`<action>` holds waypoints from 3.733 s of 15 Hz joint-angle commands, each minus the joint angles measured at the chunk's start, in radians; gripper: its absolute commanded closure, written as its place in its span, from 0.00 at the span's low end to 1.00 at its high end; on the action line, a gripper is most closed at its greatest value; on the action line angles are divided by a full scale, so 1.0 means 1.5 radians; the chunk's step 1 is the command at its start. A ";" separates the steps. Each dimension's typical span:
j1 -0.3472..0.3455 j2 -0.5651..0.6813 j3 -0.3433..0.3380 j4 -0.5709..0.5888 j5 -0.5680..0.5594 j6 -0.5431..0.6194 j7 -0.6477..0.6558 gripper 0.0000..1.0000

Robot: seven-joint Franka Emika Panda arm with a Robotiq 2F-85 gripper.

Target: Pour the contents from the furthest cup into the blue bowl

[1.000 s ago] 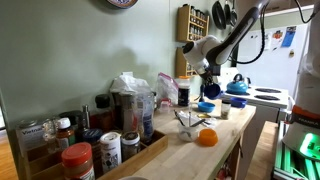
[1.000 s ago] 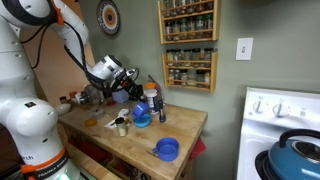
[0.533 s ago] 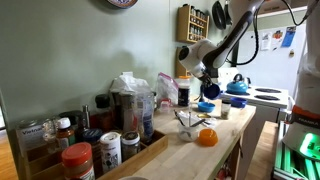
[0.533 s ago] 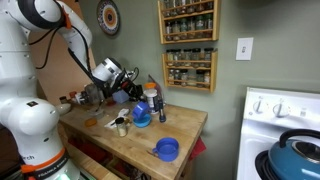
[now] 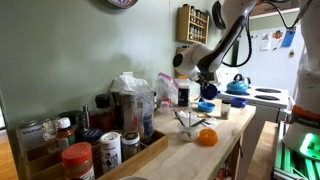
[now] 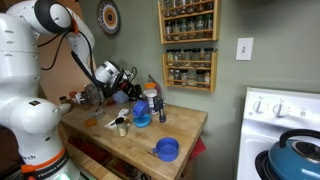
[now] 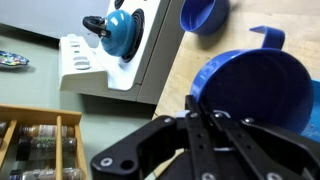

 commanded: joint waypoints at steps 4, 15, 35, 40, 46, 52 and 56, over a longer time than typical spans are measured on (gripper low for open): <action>0.044 0.079 0.013 0.050 -0.041 -0.120 0.044 0.99; 0.061 0.130 0.016 0.084 -0.084 -0.237 0.052 0.99; 0.066 0.235 0.024 0.136 -0.135 -0.417 0.068 0.99; 0.081 0.234 0.040 0.137 -0.132 -0.455 0.073 0.99; 0.096 0.244 0.050 0.143 -0.140 -0.487 0.074 0.99; 0.102 0.257 0.049 0.157 -0.141 -0.510 0.075 0.99; 0.102 0.268 0.049 0.163 -0.143 -0.525 0.071 0.99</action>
